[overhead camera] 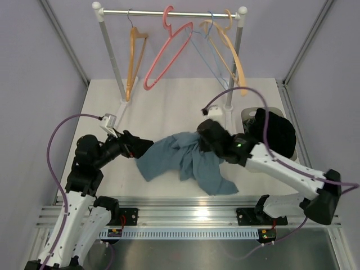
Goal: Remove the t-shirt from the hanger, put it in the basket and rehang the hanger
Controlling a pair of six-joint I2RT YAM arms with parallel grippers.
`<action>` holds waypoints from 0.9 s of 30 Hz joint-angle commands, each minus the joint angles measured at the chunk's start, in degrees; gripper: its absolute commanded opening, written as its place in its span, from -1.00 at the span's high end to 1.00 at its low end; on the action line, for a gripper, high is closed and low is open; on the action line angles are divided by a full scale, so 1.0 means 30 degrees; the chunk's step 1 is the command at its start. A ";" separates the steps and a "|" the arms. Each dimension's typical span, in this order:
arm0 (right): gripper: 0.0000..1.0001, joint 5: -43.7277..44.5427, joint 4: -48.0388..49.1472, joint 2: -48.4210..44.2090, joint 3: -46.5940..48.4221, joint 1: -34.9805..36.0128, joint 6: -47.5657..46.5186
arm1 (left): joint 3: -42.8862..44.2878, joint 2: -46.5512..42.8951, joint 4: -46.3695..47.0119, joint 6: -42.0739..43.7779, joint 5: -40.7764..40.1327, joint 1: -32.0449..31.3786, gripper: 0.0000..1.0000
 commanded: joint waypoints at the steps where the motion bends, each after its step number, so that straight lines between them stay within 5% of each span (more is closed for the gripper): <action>1: 1.00 0.3042 -0.2124 -0.3176 0.3723 -0.0952 -0.1001 | 0.0753 0.0761 0.2328 -0.1431 0.0494 -0.0425 -0.97; 10: 1.00 0.8255 -0.4743 -0.4351 1.2461 -0.1539 -0.4806 | 0.0873 0.2844 0.4468 -0.1638 -0.5886 -0.7450 -0.97; 18: 1.00 1.3909 0.4770 -0.5845 1.3377 -0.1568 -1.4644 | -0.2815 0.4920 1.0092 -0.2254 -0.9846 -1.1640 -0.98; 22: 1.00 1.5611 0.9405 -0.5875 1.2380 -0.1597 -2.0212 | -0.1742 0.7353 1.0302 -0.1347 -1.0463 -1.2815 -0.97; 27: 1.00 1.5556 1.0172 -0.6549 1.1210 -0.2181 -2.0749 | -0.1209 0.8061 1.0535 -0.0730 -1.0494 -1.3230 -0.98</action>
